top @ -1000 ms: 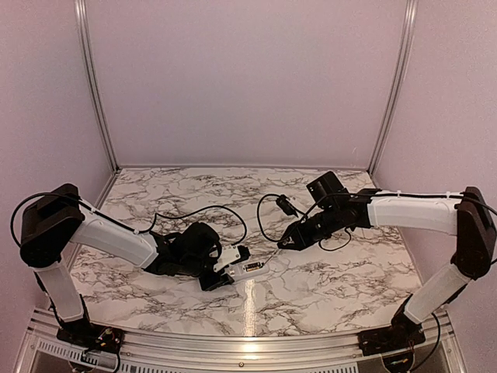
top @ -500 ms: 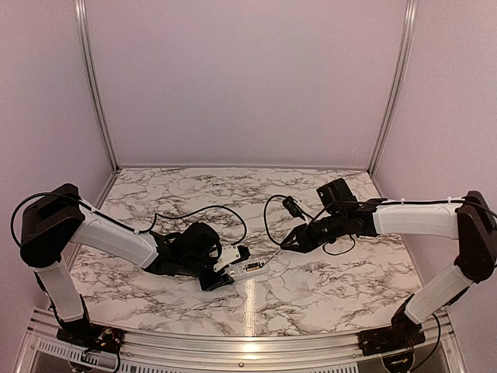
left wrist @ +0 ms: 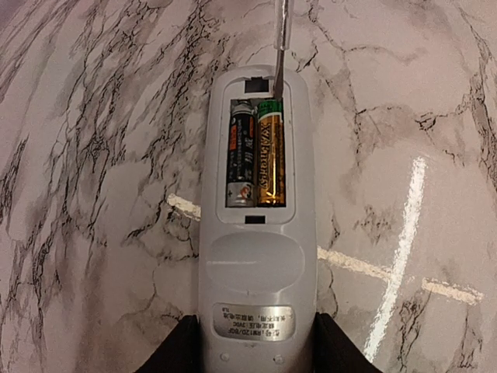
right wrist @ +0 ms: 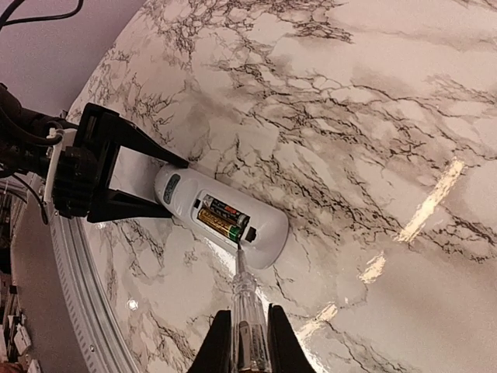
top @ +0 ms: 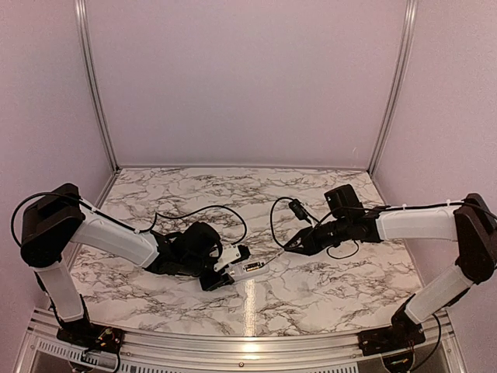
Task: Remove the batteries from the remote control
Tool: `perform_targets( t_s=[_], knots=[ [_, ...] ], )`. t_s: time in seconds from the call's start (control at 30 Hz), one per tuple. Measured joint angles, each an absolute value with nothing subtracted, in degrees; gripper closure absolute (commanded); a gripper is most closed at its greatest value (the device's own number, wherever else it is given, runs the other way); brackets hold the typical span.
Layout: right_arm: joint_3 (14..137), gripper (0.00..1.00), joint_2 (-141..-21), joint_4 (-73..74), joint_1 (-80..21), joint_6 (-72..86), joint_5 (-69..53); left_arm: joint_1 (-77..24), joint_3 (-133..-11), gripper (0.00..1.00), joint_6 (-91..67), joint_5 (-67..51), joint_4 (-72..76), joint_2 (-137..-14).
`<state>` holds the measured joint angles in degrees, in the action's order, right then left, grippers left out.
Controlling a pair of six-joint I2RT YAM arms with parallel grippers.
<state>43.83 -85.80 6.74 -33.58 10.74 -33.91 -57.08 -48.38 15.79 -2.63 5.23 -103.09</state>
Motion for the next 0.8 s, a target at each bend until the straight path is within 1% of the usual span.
perform_targets(
  t_s=[0.33, 0.6, 0.8],
  knots=[
    [41.04, 1.00, -86.02, 10.28, -32.16, 9.54, -37.80, -57.08, -49.30, 0.54, 14.98, -2.50, 3.68, -103.31],
    [40.32, 1.00, -91.48, 13.58, -32.25, 7.14, -43.62, -57.10, -50.92, 0.54, 13.54, -2.55, 1.15, -103.83],
    [40.56, 1.00, -94.41, 13.58, -33.47, 5.32, -44.51, -57.12, -52.12, 0.54, 12.62, -2.57, -0.67, -104.20]
  ],
)
